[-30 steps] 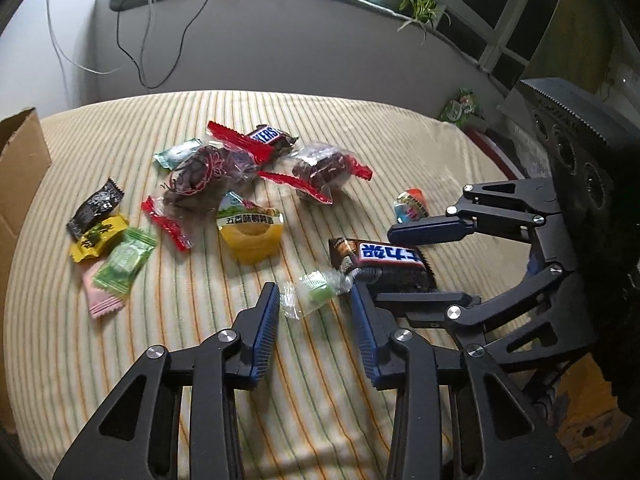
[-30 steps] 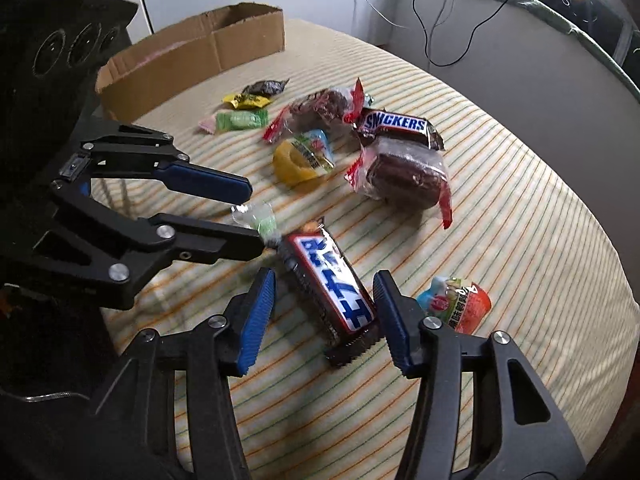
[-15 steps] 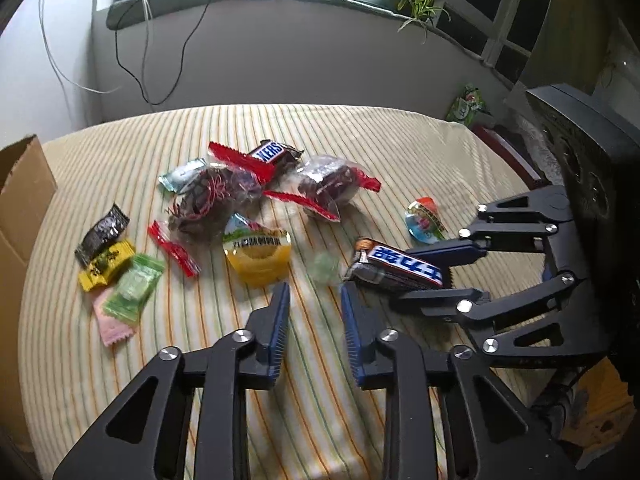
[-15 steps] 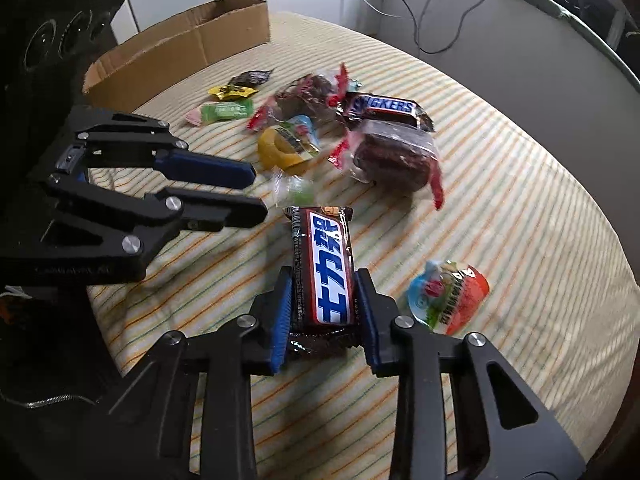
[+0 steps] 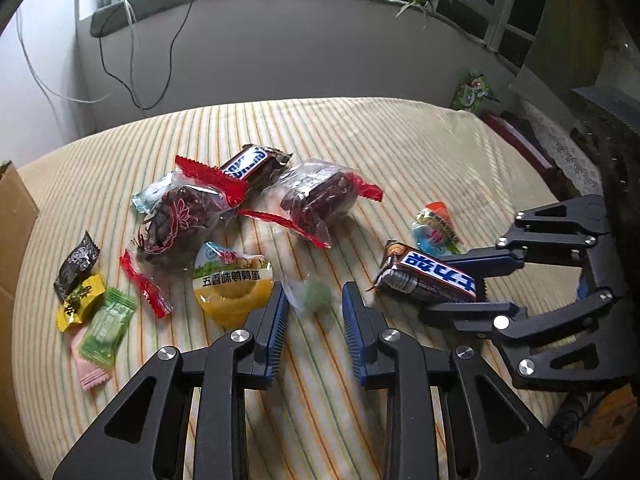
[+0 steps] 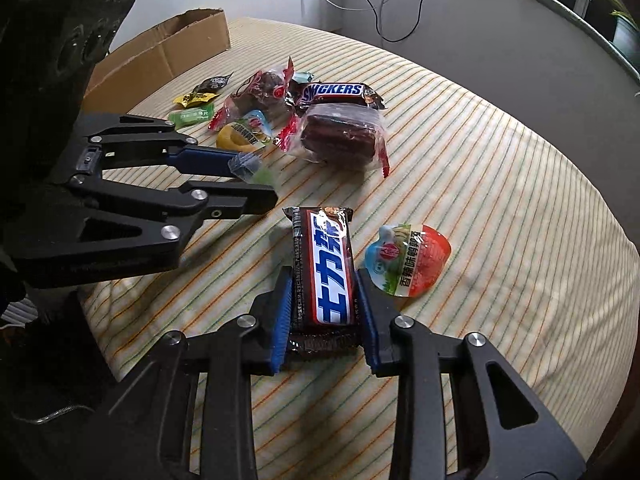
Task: Organize snacks
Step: 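Grasp the blue-wrapped chocolate bar with the right tool while the left tool grasps a small green candy, then carry both candies to the box and open both tools over it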
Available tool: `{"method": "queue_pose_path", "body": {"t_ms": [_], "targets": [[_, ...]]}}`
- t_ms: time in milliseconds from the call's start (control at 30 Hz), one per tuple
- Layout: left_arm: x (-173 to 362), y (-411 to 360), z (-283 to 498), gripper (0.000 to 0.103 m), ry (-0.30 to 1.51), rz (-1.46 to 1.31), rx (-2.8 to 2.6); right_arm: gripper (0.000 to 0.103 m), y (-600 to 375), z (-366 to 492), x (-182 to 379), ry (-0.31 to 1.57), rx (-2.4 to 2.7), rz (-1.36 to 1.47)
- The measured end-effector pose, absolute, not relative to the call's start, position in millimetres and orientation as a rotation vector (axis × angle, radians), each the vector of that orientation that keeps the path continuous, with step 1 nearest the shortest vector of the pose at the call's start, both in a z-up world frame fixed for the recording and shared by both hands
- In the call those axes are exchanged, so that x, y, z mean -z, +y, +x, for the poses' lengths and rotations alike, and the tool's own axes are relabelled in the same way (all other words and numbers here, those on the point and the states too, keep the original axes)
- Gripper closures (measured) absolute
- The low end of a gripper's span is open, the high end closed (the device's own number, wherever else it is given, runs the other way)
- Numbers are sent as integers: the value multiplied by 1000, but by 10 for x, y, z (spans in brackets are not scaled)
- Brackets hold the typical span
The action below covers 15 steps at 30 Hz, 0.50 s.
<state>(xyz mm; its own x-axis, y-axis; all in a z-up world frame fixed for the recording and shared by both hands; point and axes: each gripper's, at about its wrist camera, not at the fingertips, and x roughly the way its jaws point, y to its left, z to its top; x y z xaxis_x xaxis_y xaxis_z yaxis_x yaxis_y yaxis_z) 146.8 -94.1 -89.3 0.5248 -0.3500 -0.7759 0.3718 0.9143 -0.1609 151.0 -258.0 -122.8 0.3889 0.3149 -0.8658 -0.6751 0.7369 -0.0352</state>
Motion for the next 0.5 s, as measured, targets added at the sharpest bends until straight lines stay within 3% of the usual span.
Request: {"method": "queue_pose_path", "body": {"t_ms": [100,500], "targets": [[906,-950,1500,86,917,27,425,72,-2581,1505,1231,979,-648,-413],[742,-757,1358,86,858,-17,439,73,-2577,1459,1094,952,-636,-369]]}}
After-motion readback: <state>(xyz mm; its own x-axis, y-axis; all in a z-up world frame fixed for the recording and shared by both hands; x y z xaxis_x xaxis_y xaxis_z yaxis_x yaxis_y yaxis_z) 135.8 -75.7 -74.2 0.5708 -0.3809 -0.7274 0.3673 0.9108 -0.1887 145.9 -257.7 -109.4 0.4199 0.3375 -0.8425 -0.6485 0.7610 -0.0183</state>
